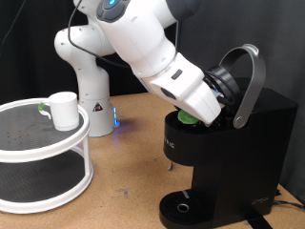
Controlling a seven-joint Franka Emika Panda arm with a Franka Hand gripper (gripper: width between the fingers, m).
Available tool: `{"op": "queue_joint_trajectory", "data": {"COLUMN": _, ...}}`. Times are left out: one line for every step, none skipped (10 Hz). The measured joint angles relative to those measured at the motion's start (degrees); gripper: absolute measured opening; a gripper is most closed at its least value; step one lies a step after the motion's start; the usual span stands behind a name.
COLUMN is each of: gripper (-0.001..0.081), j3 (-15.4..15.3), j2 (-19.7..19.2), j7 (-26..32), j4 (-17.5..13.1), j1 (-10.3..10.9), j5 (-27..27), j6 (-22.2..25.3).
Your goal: Make a cup of coffee with the keurig machine
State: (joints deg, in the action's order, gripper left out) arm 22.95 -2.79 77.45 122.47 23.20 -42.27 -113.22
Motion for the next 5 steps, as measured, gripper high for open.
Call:
{"op": "queue_joint_trajectory", "data": {"gripper": 0.0771, "j3": 0.1, "j2": 0.0, "j7": 0.9, "j4": 0.0, "j1": 0.0, "j5": -1.1, "j6": 0.1}}
{"op": "queue_joint_trajectory", "data": {"gripper": 0.0801, "j3": 0.2, "j2": 0.1, "j7": 2.0, "j4": -0.1, "j1": -0.1, "j5": -2.5, "j6": 0.4}}
{"op": "queue_joint_trajectory", "data": {"gripper": 0.0805, "j3": 0.3, "j2": 0.2, "j7": 3.2, "j4": -0.2, "j1": -0.3, "j5": -3.9, "j6": 1.2}}
{"op": "queue_joint_trajectory", "data": {"gripper": 0.0805, "j3": 0.6, "j2": 0.5, "j7": 3.9, "j4": -0.5, "j1": -0.6, "j5": -4.6, "j6": 2.9}}
{"op": "queue_joint_trajectory", "data": {"gripper": 0.0805, "j3": 0.9, "j2": 0.9, "j7": 3.9, "j4": -1.0, "j1": -1.0, "j5": -4.2, "j6": 6.5}}
